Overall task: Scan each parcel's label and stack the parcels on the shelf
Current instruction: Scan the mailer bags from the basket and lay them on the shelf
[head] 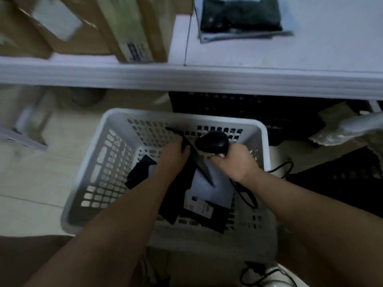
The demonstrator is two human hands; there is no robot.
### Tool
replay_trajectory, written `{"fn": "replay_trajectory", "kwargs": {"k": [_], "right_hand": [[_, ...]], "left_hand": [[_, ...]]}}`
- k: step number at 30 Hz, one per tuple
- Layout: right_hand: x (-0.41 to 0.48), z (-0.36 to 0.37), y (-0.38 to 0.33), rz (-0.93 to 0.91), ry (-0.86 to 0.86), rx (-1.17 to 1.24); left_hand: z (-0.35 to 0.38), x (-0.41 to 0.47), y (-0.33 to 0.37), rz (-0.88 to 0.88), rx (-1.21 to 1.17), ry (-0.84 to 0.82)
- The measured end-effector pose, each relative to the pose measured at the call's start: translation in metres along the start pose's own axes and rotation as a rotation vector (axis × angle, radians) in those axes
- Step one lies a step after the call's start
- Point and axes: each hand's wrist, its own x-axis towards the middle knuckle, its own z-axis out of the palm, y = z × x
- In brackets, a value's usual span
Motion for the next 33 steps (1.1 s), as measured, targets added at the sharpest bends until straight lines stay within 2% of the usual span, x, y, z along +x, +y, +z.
{"fn": "replay_trajectory", "kwargs": {"k": [3, 9, 11, 14, 17, 20, 23, 24, 26, 28, 30, 33], "right_hand": [[-0.019, -0.01, -0.028, -0.055, 0.068, 0.169], [-0.056, -0.043, -0.094, -0.157, 0.238, 0.414], [-0.068, -0.056, -0.114, -0.221, 0.231, 0.496], [-0.087, -0.073, -0.135, -0.435, 0.096, 0.598], [-0.099, -0.075, -0.142, -0.582, 0.019, 0.679], [-0.098, -0.068, -0.142, -0.55, 0.166, 0.668], [-0.087, -0.071, -0.144, -0.378, 0.376, 0.494], [-0.084, -0.074, -0.143, -0.329, 0.402, 0.503], [-0.082, -0.083, -0.14, -0.269, 0.383, 0.642], [-0.084, -0.092, -0.138, -0.26, 0.26, 0.809], [-0.084, -0.099, -0.137, -0.292, 0.143, 0.874], [-0.085, -0.102, -0.137, -0.332, 0.116, 0.84]], "left_hand": [[-0.044, -0.022, 0.029, 0.169, 0.042, 0.056], [-0.143, -0.073, 0.092, 0.408, 0.328, 0.11], [-0.175, -0.086, 0.108, 0.443, 0.353, 0.154], [-0.202, -0.101, 0.124, 0.485, 0.207, 0.222], [-0.203, -0.109, 0.131, 0.417, -0.194, 0.225], [-0.19, -0.109, 0.136, 0.342, -0.438, 0.199], [-0.183, -0.104, 0.138, 0.395, -0.481, 0.16], [-0.183, -0.102, 0.137, 0.415, -0.489, 0.149], [-0.185, -0.097, 0.131, 0.411, -0.439, 0.169], [-0.192, -0.09, 0.121, 0.319, -0.308, 0.209], [-0.199, -0.088, 0.112, 0.177, -0.327, 0.101], [-0.201, -0.088, 0.103, 0.051, -0.611, -0.232]]}}
